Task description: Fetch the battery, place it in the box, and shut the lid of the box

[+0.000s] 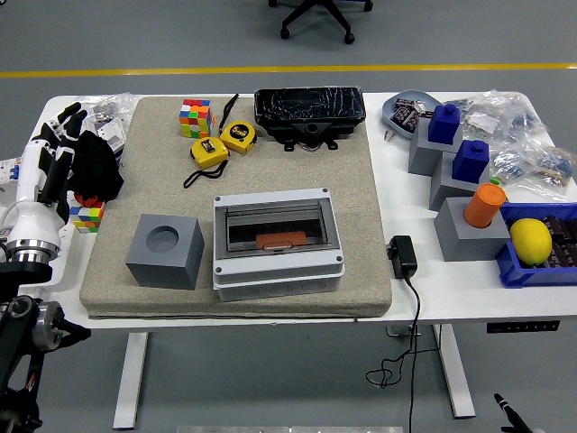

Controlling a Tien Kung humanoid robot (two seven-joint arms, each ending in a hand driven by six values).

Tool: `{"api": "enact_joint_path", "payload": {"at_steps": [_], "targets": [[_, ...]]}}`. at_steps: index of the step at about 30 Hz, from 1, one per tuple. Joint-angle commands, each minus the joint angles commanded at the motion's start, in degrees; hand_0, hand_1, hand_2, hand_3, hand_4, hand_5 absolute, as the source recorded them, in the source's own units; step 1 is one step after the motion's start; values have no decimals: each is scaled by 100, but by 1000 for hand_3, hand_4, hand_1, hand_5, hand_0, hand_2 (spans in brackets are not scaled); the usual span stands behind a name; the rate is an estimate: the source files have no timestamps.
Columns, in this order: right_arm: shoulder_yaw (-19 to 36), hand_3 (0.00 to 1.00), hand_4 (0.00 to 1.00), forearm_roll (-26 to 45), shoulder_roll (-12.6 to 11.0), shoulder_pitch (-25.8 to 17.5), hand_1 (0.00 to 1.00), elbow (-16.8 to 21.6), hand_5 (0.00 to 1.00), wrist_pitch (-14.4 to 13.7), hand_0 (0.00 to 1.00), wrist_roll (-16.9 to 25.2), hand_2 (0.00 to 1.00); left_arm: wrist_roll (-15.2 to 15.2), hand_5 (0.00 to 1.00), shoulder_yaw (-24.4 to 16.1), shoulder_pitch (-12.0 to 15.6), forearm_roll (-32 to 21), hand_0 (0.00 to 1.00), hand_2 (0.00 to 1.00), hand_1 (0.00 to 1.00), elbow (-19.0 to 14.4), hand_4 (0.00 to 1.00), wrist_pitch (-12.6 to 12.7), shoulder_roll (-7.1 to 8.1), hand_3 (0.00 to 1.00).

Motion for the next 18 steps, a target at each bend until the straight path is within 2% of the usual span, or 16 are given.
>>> {"api": "enact_joint_path", "payload": {"at_steps": [18], "targets": [[-38,790,998,30,-24,-5,823,0,998,2,986,-4,763,-25,749,10,0,-21,998,864,979,44,998,-48,28,830]]}}
